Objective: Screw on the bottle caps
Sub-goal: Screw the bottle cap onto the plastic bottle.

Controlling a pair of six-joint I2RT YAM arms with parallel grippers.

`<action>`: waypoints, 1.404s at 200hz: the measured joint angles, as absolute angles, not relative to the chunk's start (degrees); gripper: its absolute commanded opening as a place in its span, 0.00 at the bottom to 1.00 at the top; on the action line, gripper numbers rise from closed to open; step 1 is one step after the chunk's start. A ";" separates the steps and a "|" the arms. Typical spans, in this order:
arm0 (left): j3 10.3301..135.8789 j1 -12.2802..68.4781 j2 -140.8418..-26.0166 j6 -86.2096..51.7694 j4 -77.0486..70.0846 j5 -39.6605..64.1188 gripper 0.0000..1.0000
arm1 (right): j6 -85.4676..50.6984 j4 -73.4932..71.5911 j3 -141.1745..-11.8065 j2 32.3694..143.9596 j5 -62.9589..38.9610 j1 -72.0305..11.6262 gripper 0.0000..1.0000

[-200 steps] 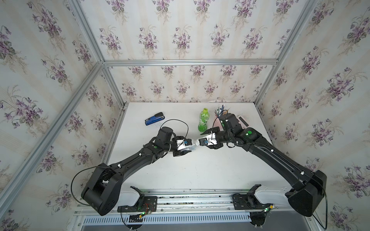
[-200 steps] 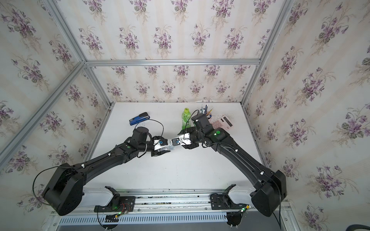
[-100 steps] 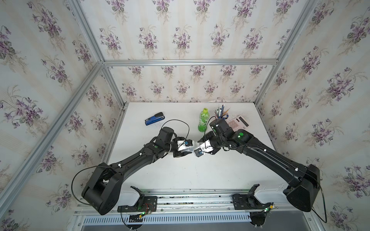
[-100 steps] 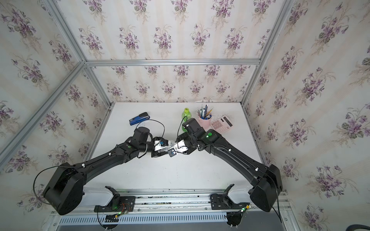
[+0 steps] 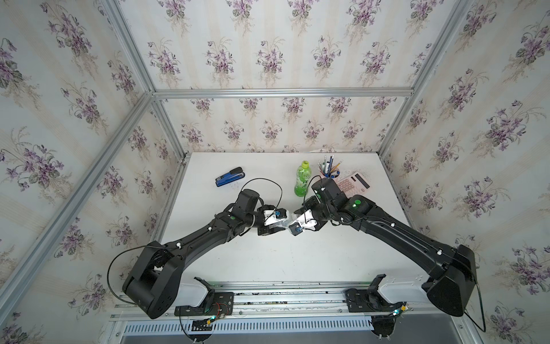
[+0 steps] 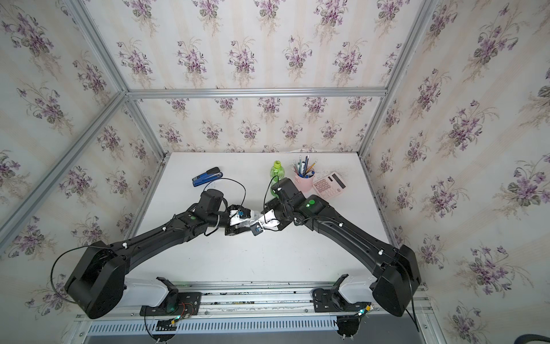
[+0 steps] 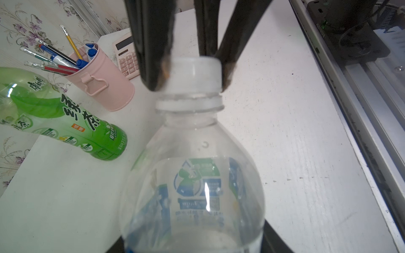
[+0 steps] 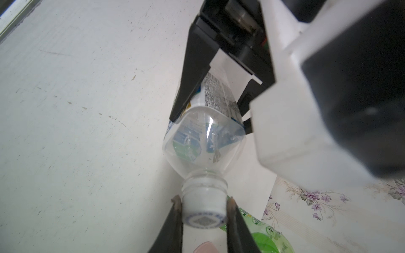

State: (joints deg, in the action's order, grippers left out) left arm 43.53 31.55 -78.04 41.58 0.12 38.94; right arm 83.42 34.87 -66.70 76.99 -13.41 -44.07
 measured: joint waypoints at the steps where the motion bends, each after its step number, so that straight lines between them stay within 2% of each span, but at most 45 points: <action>1: 43.44 31.55 -77.97 41.58 0.05 38.87 0.59 | 83.24 34.87 -66.72 77.01 -13.47 -44.07 0.17; 25: 40.40 32.64 -75.81 40.95 -3.97 35.33 0.59 | 71.94 35.31 -68.10 78.46 -14.61 -44.07 0.06; 53: 36.10 34.50 -73.36 40.25 -12.01 27.90 0.59 | 49.87 34.94 -69.80 79.90 -15.86 -42.87 0.00; 103: 30.28 39.42 -70.59 38.83 -27.77 9.80 0.59 | 11.38 33.80 -75.75 84.64 -26.28 -36.25 0.00; 130: 28.97 43.20 -72.18 40.25 -35.48 0.49 0.59 | -12.23 35.24 -79.50 90.13 -36.07 -29.80 0.00; 160: 28.69 47.20 -76.36 45.08 -39.68 -7.40 0.59 | -35.48 29.54 -75.00 94.26 -45.32 -25.69 0.00; 185: 28.53 49.34 -79.57 49.15 -42.11 -12.64 0.59 | -47.68 23.86 -71.29 94.98 -46.72 -25.17 0.00; 223: 28.62 49.54 -83.26 52.03 -50.83 -16.10 0.58 | -50.96 19.25 -70.74 92.77 -45.58 -24.64 0.24; 246: 28.77 48.90 -84.03 51.09 -55.35 -14.70 0.58 | -45.43 17.56 -68.99 87.92 -42.35 -24.75 0.46; 257: 28.69 48.25 -83.96 48.29 -55.99 -13.23 0.58 | -42.19 14.02 -65.69 84.09 -40.38 -24.86 0.53; 281: 27.49 46.30 -82.96 40.71 -53.19 -10.55 0.58 | -37.39 -2.98 -52.05 73.12 -35.66 -24.88 0.66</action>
State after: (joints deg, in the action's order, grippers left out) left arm 27.49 46.30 -82.96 40.71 -53.19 -10.55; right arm -37.39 -2.98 -52.05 73.12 -35.66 -24.88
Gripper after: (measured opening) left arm 0.584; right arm 0.610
